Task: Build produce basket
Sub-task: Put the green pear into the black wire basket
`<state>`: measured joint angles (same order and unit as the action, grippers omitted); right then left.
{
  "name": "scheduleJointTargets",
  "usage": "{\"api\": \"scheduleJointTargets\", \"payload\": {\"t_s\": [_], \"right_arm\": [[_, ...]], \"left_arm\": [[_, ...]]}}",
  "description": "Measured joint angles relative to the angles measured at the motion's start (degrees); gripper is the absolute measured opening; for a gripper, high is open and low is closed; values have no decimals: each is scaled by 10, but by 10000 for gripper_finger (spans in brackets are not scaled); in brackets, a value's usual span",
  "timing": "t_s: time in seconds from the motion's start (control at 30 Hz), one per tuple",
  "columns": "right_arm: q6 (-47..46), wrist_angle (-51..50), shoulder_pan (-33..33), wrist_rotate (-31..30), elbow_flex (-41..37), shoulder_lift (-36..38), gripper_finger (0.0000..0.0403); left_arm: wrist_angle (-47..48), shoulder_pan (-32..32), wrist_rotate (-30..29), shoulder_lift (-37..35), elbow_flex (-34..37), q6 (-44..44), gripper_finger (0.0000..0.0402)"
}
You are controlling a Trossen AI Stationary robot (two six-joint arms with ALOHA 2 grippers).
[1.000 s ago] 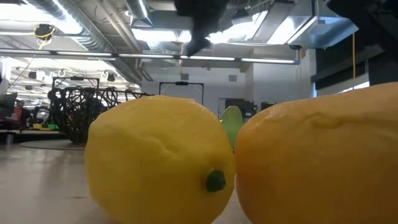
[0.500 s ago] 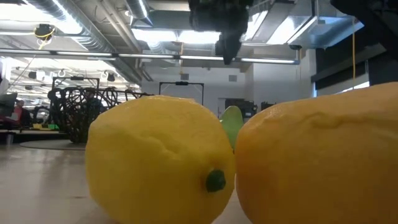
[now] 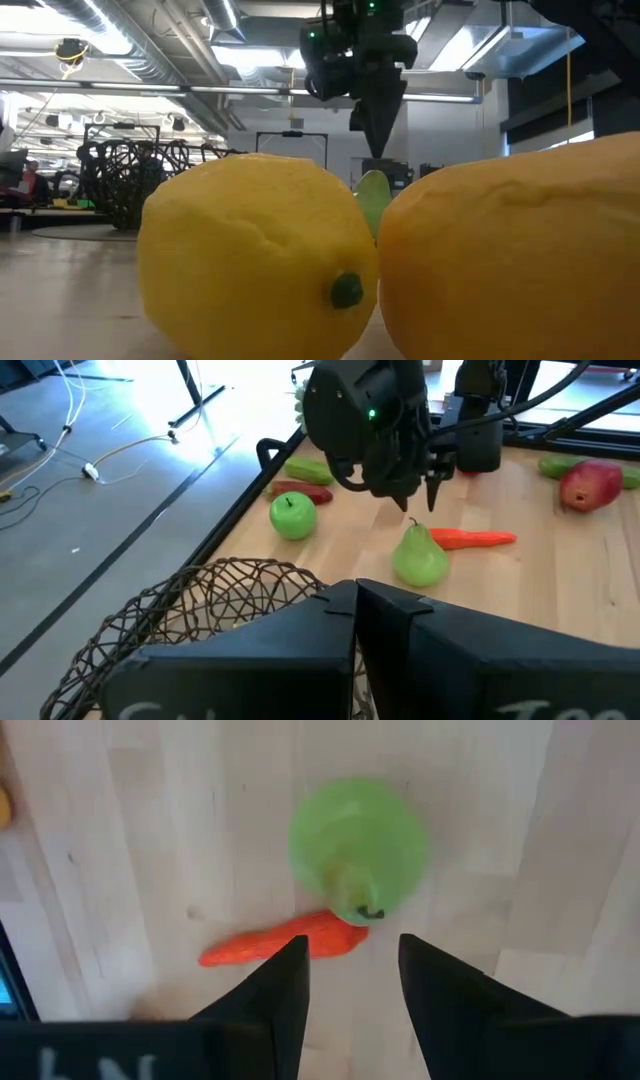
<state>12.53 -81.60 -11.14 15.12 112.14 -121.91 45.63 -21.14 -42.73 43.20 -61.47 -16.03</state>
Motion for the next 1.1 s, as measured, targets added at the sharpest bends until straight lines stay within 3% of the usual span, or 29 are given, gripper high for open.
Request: {"api": "scheduleJointTargets", "payload": {"t_s": [1.1], "right_arm": [[-16, 35, 0, -6, -1, -4, 149]], "left_arm": [[5, 0, 0, 0, 0, 1, 0]]}}
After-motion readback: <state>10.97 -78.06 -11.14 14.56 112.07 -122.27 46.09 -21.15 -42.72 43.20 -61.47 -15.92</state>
